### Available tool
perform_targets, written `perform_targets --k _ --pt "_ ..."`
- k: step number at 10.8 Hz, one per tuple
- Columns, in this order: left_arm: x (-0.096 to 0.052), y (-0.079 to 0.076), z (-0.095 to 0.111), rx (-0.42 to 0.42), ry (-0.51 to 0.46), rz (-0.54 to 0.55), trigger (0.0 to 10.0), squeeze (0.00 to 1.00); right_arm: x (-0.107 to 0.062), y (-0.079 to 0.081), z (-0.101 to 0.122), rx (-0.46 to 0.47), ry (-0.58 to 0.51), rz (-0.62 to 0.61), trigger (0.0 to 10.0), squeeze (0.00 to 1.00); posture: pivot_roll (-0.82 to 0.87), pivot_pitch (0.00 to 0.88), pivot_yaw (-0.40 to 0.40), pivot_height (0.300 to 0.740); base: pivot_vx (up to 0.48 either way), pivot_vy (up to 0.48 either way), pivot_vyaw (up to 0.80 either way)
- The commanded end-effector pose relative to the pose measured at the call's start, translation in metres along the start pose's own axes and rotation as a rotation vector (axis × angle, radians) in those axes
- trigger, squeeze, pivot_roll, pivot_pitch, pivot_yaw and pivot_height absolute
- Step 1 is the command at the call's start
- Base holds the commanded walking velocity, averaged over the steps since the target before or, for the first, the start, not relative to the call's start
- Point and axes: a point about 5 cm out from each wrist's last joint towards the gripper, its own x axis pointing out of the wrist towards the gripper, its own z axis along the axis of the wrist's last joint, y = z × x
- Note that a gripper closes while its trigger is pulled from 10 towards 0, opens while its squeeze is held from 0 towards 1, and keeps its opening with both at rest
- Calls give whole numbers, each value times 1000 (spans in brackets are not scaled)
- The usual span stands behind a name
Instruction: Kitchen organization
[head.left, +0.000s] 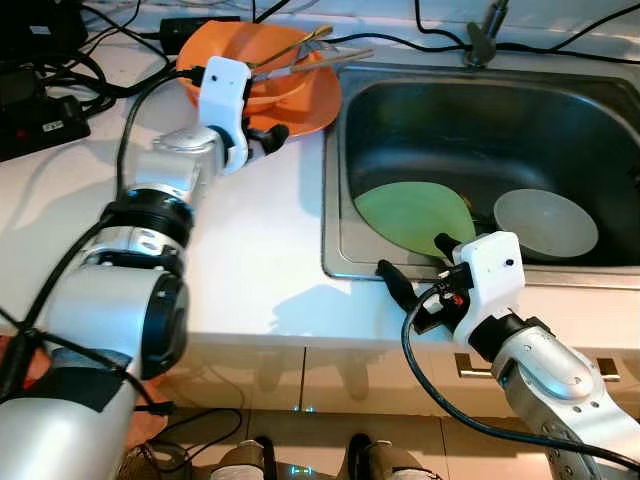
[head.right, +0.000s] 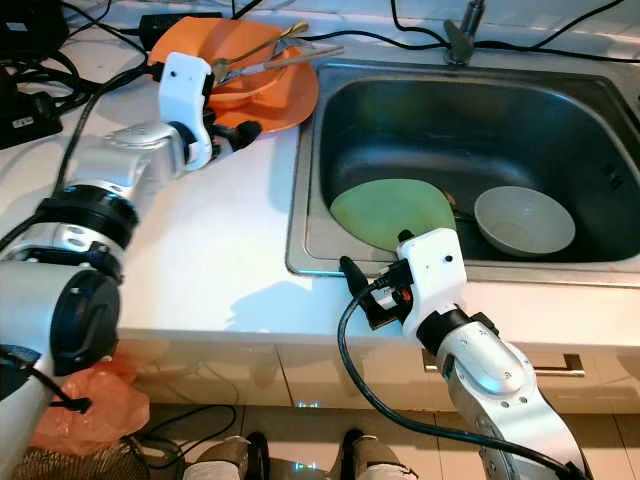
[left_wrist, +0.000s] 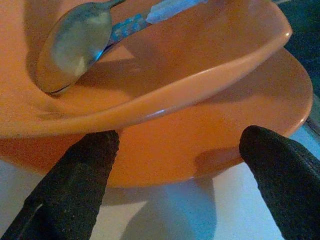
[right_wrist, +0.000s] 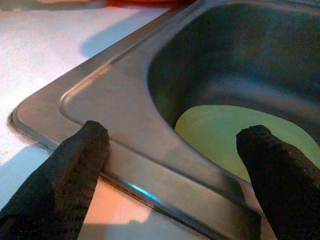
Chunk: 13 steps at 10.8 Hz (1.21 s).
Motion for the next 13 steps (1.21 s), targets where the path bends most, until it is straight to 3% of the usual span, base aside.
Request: perform_targets --k 1,8,13 --pt "1 -3 -47 1 206 -31 10000 0 0 -1 0 -3 -4 -2 10000 0 -96 169 -33 740 0 0 0" --pt "-11 12 -45 49 225 -67 10000 0 4 -2 -1 2 -13 -4 10000 0 -70 164 -32 740 0 0 0" --pt "-19 7 -44 111 240 -200 10000 0 7 -3 -3 1 -16 -5 10000 0 -60 156 -34 740 0 0 0"
